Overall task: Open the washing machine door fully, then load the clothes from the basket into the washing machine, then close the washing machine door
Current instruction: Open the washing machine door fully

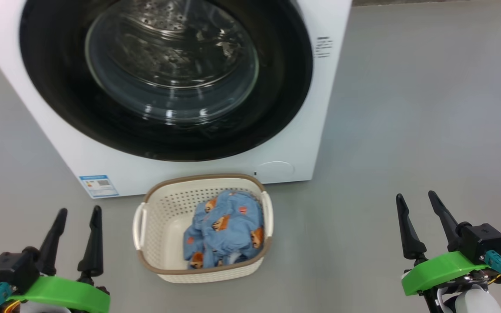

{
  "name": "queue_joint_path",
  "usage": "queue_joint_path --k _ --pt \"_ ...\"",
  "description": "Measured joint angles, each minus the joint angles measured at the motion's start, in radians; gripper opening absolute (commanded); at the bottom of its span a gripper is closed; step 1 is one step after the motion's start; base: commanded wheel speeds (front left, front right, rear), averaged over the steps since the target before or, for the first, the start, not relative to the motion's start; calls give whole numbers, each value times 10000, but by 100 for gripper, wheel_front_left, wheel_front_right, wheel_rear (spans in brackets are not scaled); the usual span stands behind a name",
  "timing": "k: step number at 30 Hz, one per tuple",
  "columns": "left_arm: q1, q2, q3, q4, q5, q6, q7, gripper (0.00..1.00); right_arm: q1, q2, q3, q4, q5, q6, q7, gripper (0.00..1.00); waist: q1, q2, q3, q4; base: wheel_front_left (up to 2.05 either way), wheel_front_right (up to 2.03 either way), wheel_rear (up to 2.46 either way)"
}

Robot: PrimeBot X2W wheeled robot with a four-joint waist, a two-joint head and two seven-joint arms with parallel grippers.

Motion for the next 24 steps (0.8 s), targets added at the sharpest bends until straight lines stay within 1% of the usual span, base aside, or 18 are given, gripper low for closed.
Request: queue_joint_path --k 5,10,19,24 --pt "-2 10 -58 -155 -46 0 0 100 -2 -31 -23 -29 0 0 0 100 0 0 66 2 93 93 -187" --pt "-2 4 -71 -198 -46 -2 0 100 -5 -44 -25 -54 0 0 0 100 0 0 139 -1 54 54 -108" --pt "-3 2 -84 -288 -44 0 0 100 -10 -40 -46 -54 0 0 -2 100 0 0 165 -5 8 8 -16" --pt "-3 -40 -73 -391 155 -2 0 100 -10 -40 -48 -86 0 0 0 100 0 0 149 -20 0 0 0"
